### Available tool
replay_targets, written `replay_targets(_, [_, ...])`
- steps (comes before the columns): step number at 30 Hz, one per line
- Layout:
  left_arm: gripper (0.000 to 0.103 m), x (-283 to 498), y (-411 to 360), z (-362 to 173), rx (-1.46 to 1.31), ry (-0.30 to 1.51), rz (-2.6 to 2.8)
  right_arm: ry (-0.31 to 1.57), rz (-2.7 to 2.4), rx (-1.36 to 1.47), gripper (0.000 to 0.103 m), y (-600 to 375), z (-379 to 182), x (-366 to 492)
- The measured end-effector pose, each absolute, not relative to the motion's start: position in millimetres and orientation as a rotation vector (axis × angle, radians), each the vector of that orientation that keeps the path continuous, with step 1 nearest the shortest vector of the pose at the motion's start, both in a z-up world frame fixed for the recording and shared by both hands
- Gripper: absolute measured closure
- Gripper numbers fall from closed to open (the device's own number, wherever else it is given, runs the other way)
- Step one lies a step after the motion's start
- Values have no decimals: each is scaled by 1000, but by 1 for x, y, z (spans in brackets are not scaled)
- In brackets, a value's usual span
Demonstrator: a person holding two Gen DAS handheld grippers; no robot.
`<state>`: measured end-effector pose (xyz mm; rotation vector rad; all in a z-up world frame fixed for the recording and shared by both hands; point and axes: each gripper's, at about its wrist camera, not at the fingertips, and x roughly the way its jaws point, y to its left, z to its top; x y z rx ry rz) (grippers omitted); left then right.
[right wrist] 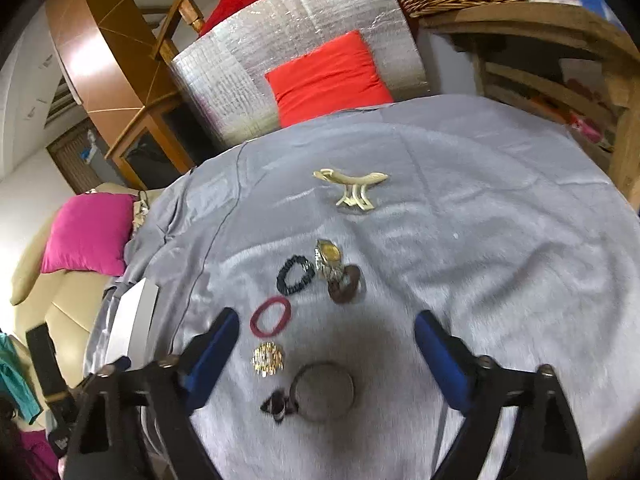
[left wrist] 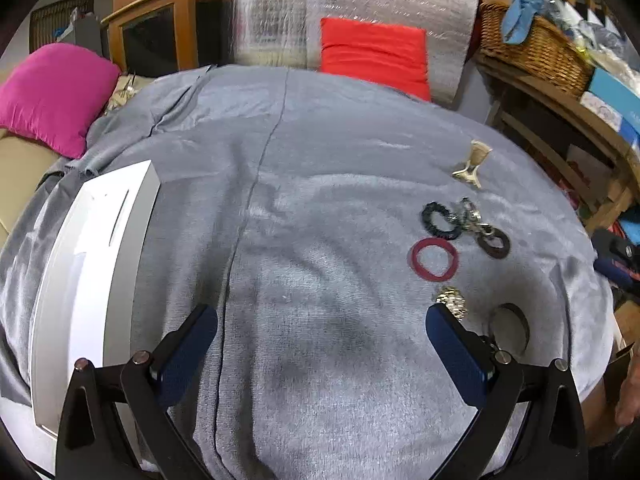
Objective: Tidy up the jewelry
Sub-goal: 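Close the left tool on the red hair tie while the right tool moves toward the gold wristwatch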
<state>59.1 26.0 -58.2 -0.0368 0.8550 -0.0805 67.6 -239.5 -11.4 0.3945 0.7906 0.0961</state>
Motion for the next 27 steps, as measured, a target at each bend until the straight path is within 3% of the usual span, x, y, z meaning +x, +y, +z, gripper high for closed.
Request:
replay_targets(2, [0,66,24,-60,-54,880,-96,799,97,389,29,-243,-14,85])
replay_targets(8, [0,78,16,-57,-6,819,-117,863,129,392,30,-246,-36,134])
replay_targets(27, [0,113,-2,-87,86,896,-154,943,189,476,30,-243,-69,192])
